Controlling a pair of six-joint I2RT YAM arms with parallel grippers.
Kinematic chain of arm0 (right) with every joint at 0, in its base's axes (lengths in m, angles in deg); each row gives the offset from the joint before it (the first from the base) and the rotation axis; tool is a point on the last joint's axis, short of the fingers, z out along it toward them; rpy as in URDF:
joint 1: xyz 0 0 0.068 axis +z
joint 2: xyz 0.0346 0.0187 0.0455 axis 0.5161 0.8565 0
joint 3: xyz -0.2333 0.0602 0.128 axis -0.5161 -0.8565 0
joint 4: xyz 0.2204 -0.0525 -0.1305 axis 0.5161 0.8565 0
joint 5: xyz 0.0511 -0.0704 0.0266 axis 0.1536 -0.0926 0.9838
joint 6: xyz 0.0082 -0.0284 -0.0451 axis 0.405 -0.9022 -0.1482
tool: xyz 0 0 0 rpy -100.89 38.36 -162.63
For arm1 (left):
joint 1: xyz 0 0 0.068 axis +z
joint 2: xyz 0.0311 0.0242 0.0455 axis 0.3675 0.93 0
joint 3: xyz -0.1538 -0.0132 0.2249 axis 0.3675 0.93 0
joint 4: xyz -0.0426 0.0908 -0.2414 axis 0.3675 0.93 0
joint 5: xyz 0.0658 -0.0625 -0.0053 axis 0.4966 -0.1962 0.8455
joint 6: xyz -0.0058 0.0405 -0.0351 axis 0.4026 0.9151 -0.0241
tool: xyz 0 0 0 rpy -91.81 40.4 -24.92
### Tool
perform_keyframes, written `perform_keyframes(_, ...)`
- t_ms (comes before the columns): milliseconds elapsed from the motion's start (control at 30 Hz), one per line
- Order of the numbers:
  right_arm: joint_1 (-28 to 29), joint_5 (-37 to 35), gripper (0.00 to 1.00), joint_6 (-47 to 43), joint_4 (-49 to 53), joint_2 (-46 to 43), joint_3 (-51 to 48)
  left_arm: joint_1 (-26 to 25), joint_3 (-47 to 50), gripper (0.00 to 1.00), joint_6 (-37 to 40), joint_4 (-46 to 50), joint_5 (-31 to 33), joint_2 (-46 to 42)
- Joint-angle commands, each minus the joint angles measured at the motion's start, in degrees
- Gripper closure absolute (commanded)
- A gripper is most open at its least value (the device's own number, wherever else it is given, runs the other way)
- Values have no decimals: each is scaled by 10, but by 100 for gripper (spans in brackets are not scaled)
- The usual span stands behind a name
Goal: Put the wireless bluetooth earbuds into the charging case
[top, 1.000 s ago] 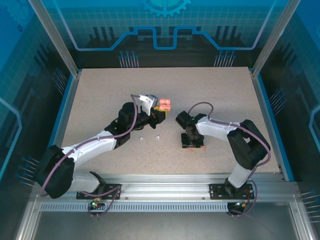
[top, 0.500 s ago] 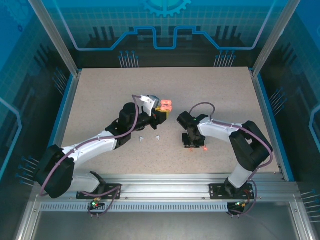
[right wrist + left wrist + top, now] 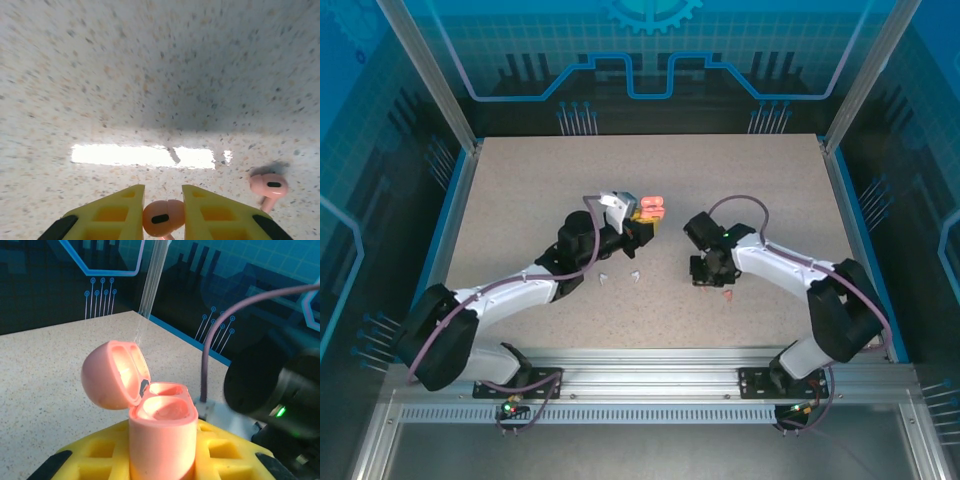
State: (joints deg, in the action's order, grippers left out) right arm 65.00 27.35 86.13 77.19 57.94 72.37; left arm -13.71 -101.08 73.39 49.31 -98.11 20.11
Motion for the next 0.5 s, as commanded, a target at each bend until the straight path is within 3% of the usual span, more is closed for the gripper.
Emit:
perform_keyframes(0,-21,5,77,-15,22,-45,39,-5,17,100,51,-98,-2,19)
perform_keyframes(167,-57,22,77,-35,27,-100,88,-14,18,100,98,-148,7,31)
perform_keyframes(467,-102,79,76,-77,-11,-139,224,-44,-18,100,219,-236,129,63)
